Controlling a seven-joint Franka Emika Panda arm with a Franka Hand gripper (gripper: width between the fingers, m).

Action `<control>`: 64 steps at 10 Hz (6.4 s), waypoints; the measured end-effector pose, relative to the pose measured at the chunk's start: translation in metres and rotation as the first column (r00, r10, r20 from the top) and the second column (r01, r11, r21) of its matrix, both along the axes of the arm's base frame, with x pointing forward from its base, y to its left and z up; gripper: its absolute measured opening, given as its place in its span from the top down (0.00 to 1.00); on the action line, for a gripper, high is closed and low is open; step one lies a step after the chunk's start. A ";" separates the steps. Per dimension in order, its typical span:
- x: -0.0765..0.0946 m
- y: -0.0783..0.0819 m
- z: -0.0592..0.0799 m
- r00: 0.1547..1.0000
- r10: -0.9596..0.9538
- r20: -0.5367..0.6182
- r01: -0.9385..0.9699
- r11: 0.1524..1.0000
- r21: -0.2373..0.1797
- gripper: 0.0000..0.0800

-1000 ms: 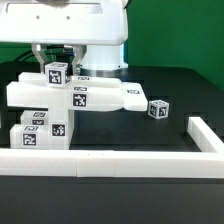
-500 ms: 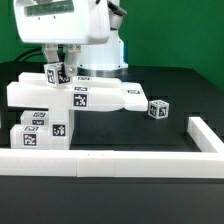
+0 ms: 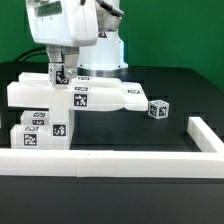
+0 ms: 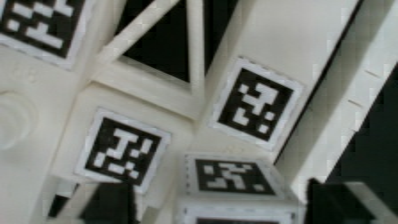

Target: Assemble chair

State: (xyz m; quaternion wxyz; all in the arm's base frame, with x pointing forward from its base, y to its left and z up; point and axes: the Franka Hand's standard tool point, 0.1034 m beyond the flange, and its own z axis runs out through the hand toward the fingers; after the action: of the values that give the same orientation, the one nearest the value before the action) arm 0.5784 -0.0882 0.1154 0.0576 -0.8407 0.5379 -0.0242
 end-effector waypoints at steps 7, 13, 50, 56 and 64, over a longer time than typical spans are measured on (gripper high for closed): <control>0.001 0.000 0.000 0.870 0.494 -0.002 -0.492 0.867 -0.078 0.19; 0.002 -0.003 -0.002 0.458 0.887 -0.052 -0.884 0.449 -0.132 0.19; 0.006 -0.001 -0.005 0.855 0.518 0.031 -0.514 0.854 -0.088 0.19; 0.008 -0.004 -0.005 0.475 0.879 -0.039 -0.873 0.465 -0.147 0.19; 0.006 -0.006 -0.006 0.366 0.929 -0.055 -0.923 0.354 -0.152 0.67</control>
Offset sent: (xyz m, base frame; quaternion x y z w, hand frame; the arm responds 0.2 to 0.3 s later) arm 0.0000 0.0000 0.0000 0.0000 0.0000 -0.1296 0.9916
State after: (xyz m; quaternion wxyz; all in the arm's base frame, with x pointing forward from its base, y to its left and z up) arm 0.5849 -0.0939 0.1094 0.0056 -0.9983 -0.0335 -0.0470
